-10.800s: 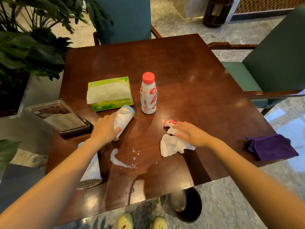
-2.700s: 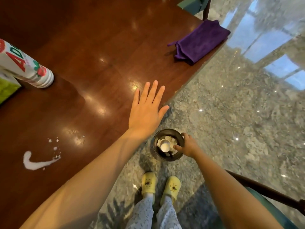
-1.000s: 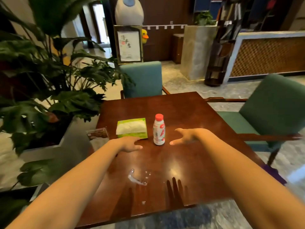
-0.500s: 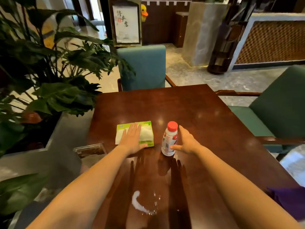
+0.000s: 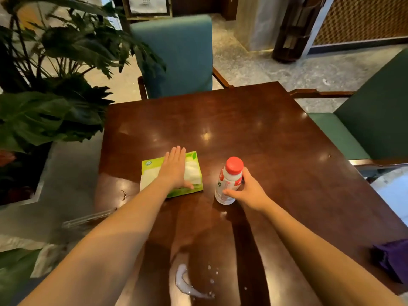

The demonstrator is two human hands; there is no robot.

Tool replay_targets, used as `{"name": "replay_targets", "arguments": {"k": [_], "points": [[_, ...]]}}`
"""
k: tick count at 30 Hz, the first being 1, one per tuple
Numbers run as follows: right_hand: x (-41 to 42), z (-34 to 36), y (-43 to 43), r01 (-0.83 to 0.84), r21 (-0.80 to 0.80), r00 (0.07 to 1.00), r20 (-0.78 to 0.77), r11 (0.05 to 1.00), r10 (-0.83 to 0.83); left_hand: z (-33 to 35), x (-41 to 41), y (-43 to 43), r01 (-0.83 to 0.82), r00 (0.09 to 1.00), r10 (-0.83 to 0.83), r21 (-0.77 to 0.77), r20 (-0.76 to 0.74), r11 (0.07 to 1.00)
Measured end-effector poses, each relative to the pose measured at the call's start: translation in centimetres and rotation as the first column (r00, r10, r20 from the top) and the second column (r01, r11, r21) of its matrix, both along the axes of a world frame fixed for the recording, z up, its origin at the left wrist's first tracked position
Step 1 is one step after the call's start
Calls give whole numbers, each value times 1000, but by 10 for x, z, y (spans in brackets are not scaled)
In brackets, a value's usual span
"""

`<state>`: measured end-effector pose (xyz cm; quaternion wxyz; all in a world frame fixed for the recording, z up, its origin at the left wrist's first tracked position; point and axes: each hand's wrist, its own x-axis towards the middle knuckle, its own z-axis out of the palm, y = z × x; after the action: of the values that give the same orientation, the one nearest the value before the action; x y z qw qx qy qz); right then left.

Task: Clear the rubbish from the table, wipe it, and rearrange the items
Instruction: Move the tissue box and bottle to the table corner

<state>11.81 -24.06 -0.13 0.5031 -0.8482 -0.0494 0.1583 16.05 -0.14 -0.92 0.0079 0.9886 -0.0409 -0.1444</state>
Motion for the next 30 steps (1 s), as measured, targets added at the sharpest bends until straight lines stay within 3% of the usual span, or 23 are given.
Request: {"name": "replay_targets", "arguments": {"k": [8,15,23,27,30], "points": [[7,7,-10,-13,85,1000,0,996,13,6,12,-2,0,1000,0,-66,6,998],[19,17,-47,108,128,994,9,986,-110,7,3,-4,-35,996,41,-89,74,995],[37,24,-115,241,50,962,124,969,-245,16,3,-18,-55,993,58,-27,106,998],[43,31,-148,286,39,946,147,957,-289,30,14,-44,-144,980,161,-143,120,979],[44,36,-172,315,21,935,164,949,-314,40,29,-83,-122,981,149,-200,125,972]]}}
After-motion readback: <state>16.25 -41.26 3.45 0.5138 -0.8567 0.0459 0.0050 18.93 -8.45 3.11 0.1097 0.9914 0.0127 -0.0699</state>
